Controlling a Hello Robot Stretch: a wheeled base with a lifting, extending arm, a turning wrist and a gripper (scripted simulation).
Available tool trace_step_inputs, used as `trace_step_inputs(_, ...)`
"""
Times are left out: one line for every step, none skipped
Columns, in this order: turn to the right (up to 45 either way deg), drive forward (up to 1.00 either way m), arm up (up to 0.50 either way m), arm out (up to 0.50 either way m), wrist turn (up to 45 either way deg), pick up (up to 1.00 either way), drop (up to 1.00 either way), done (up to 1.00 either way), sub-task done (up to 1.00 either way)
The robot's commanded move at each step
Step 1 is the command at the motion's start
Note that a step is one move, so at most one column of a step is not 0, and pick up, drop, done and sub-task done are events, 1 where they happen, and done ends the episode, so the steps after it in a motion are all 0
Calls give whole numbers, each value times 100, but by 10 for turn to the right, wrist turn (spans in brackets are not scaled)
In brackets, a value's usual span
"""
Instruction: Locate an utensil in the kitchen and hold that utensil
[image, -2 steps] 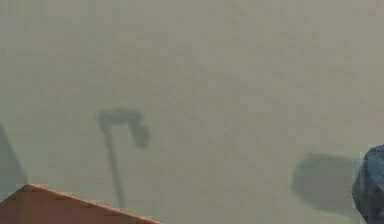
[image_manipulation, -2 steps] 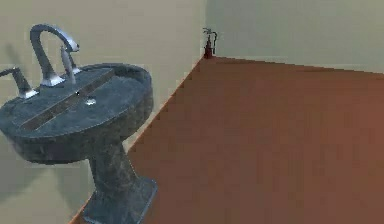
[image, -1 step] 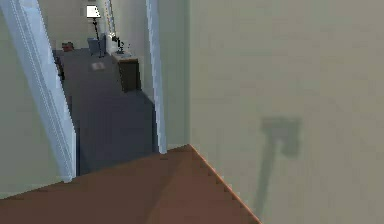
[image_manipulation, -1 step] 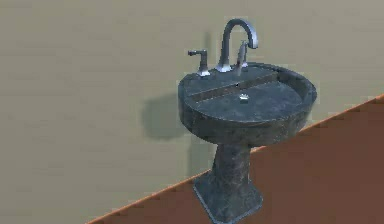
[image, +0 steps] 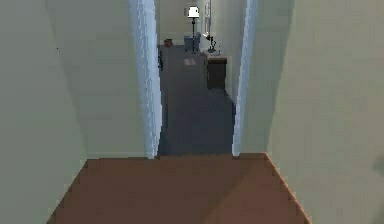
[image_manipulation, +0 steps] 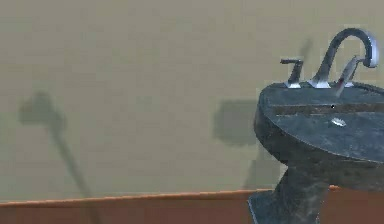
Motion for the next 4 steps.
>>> trace_step_inputs(0,100,0,0,0,0,0,0,0)
trace_step_inputs(-60,0,0,0,0,0,0,0,0)
trace_step_inputs(0,50,0,0,0,0,0,0,0)
trace_step_inputs(30,0,0,0,0,0,0,0,0)
